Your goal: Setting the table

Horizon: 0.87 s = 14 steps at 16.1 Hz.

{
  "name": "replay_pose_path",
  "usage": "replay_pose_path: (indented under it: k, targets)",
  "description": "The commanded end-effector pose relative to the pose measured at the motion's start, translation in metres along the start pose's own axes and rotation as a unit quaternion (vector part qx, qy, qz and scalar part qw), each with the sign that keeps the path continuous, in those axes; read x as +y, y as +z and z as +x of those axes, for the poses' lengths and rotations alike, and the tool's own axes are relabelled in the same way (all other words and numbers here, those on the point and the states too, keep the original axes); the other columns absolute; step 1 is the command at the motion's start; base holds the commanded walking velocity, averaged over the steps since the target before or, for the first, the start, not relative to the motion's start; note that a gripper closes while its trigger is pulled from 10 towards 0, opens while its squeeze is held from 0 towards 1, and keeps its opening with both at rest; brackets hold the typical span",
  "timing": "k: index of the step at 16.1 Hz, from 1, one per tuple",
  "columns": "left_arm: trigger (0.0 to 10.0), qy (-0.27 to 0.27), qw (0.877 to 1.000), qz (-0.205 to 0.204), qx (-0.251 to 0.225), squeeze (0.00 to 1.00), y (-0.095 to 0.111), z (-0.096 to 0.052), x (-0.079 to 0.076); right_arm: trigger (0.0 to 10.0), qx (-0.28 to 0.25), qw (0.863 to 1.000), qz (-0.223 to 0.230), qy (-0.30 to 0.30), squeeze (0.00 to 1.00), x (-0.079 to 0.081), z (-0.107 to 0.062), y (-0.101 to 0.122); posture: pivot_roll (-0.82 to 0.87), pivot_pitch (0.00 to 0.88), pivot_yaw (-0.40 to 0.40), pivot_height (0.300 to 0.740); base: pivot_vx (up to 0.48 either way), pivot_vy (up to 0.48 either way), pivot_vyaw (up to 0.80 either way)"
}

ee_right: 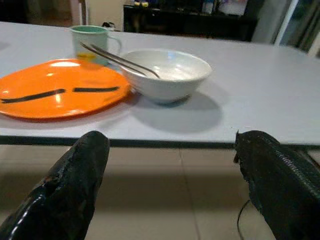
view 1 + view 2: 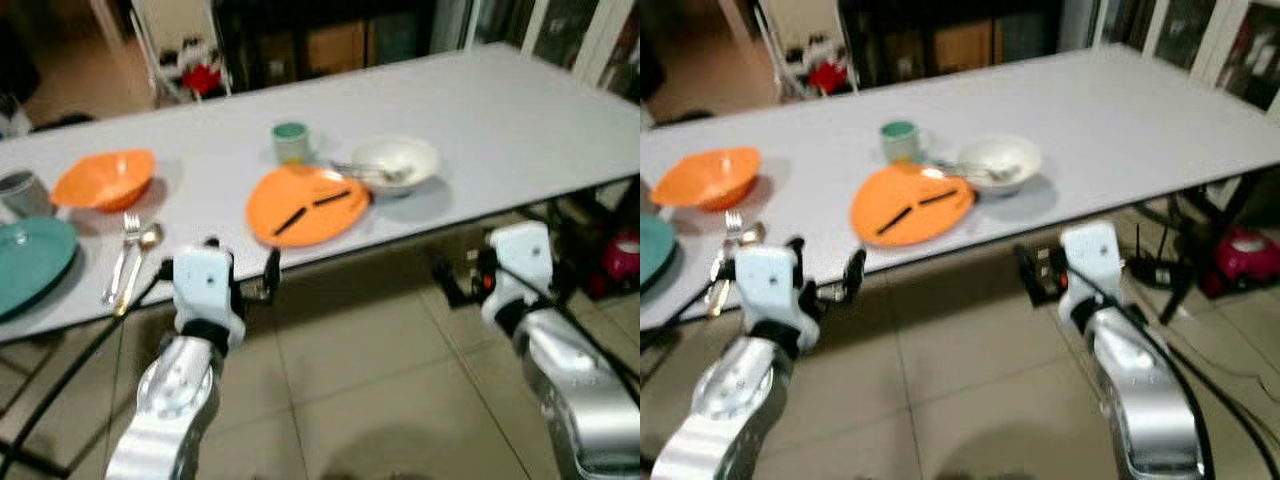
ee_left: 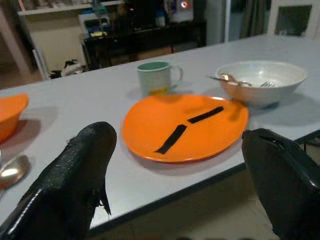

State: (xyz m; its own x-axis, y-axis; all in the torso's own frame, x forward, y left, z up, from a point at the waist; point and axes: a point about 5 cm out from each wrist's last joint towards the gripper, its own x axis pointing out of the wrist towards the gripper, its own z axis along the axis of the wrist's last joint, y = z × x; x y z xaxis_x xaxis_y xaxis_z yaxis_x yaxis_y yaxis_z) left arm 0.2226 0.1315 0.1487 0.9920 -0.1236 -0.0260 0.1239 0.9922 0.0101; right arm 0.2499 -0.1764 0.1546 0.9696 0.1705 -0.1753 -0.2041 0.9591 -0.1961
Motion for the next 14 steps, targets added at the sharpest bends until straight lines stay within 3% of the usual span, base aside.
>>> replay_pose_path:
  k: [1,11,14]
  targets:
    - [10.0,0.006,1.0,0.007,-0.005,0.93,0.002,0.0,0.003,10.0,-0.003,1.0,0.009,0.01,0.0,0.001,0.004,0.005,-0.14,0.004,0.095,0.74,0.0,0.0,-0.8]
    - [10.0,0.011,1.0,0.01,-0.004,0.94,0.001,0.0,0.011,10.0,-0.005,0.999,0.004,0.042,0.0,0.0,0.013,0.016,-0.14,0.006,0.076,0.74,0.341,0.0,0.0]
    - [10.0,0.026,1.0,0.016,-0.008,0.93,0.003,-0.004,0.017,10.0,-0.004,0.999,0.008,0.044,0.0,-0.003,0.015,0.018,-0.13,0.006,0.055,0.74,0.4,0.0,-0.8]
